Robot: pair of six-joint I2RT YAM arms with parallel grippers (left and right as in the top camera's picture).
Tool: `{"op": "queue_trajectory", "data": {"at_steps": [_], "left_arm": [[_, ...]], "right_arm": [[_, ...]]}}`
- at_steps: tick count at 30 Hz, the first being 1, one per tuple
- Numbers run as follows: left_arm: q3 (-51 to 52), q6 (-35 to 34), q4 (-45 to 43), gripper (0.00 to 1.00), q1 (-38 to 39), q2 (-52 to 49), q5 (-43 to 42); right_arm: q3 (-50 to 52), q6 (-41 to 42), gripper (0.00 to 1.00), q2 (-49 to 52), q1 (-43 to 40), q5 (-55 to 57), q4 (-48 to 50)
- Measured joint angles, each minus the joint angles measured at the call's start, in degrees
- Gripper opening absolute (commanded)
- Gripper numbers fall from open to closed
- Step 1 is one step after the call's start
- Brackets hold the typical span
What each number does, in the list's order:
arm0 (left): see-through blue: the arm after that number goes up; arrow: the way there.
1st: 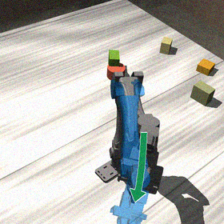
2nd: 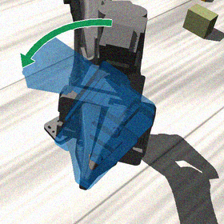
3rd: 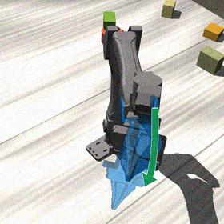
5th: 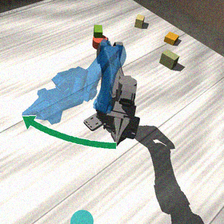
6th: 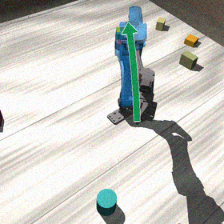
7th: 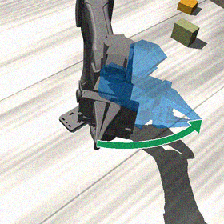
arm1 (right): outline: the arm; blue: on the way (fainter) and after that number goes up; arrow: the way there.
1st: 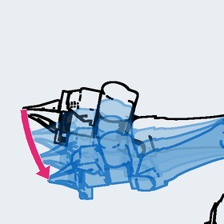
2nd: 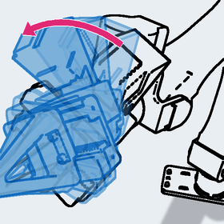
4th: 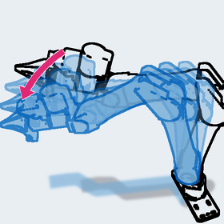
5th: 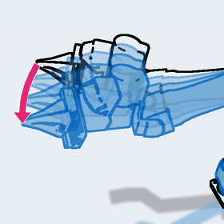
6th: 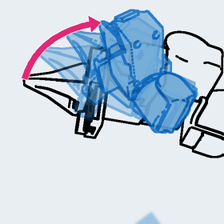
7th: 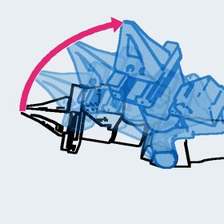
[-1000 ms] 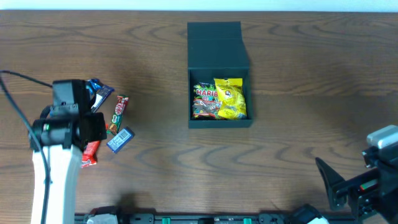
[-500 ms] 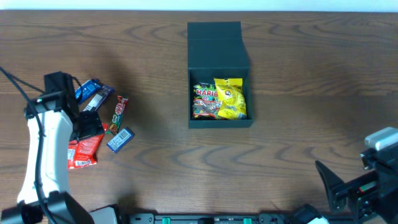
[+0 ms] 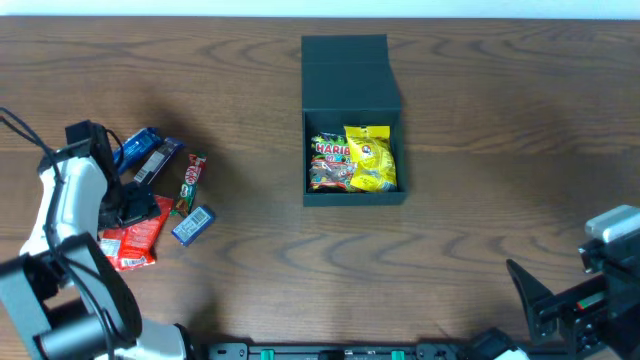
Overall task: Pack container
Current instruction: 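Grasp the red candy bag with the left gripper, then carry the red bag toward the black box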
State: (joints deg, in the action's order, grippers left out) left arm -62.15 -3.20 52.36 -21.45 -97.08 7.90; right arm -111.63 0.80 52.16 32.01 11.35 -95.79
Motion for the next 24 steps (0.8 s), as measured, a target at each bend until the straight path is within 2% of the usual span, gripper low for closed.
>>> {"op": "queue_trajectory", "data": {"at_steps": [8,10,12,15,20,24], "left_arm": [[0.0,0.0,-2.6,0.95,0.0,-4.6,0.0],[0.0,0.0,-2.9,1.00,0.0,-5.3,-0.1],[0.0,0.0,-3.1,0.83,0.0,-6.1,-0.3],[-0.1,0.2,-3.4,0.65,0.0,-7.3,-0.2],[-0.2,0.2,-3.7,0.58,0.0,-7.4,0.0],[-0.2,0.0,-3.7,0.44,0.0,-7.4,0.0]], "right_arm": [[0.0,0.0,0.99,0.0,0.0,0.0,0.0],[0.0,0.0,0.99,0.0,0.0,0.0,0.0],[0.0,0.1,0.99,0.0,0.0,0.0,0.0],[0.0,0.1,0.99,0.0,0.0,0.0,0.0],[0.0,0.5,0.99,0.0,0.0,0.0,0.0],[0.0,1.1,0.99,0.0,0.0,0.0,0.0]]}}
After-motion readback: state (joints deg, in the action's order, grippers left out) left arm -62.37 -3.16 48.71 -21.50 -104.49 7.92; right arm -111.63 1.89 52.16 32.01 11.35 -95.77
